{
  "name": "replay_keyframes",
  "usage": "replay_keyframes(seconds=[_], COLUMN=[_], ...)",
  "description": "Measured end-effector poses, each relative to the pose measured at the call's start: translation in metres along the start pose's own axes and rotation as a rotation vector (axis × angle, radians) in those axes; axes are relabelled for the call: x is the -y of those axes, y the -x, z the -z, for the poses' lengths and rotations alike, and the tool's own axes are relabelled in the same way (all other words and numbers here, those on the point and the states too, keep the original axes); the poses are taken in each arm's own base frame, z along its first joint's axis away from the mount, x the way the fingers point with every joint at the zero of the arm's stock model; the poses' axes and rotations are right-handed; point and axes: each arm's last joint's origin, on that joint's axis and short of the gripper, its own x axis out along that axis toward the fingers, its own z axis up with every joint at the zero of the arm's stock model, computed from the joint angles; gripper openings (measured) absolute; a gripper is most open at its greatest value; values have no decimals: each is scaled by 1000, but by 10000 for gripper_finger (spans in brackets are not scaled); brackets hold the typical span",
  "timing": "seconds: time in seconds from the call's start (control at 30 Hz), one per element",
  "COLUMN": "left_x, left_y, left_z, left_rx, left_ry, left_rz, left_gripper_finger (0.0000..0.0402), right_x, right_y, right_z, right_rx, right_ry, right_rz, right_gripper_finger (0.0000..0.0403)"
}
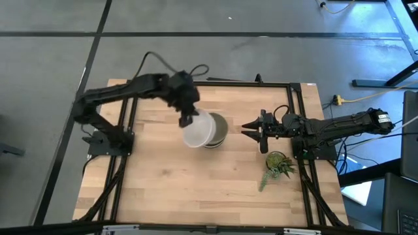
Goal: Nest bowls inside each other
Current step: Stack the white bowl on the gray bowl
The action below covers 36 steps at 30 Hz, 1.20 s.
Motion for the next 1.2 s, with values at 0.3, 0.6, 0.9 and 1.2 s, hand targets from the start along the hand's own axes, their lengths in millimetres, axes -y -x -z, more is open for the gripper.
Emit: replay_keyframes(seconds=[0.3, 0.6, 0.9, 1.2], left_x=[-46, -56, -58, -64], left_y=[-40, -76, -89, -88], left_z=[-27, -39, -35, -34], left_rx=[-186, -327, -392, -406], left_ry=[154, 184, 192, 177], left_rz=[30, 64, 64, -102], left_gripper_finger=[0, 0, 0, 0], right_x=[-1, -1, 0, 0], right_y=[0, 0, 0, 0], right_z=[1, 2, 5, 4], right_rx=[-14, -25, -54, -52], right_ry=[1, 28, 31, 52], right_rz=[-41, -47, -39, -39], right_gripper_finger=[145, 145, 145, 145])
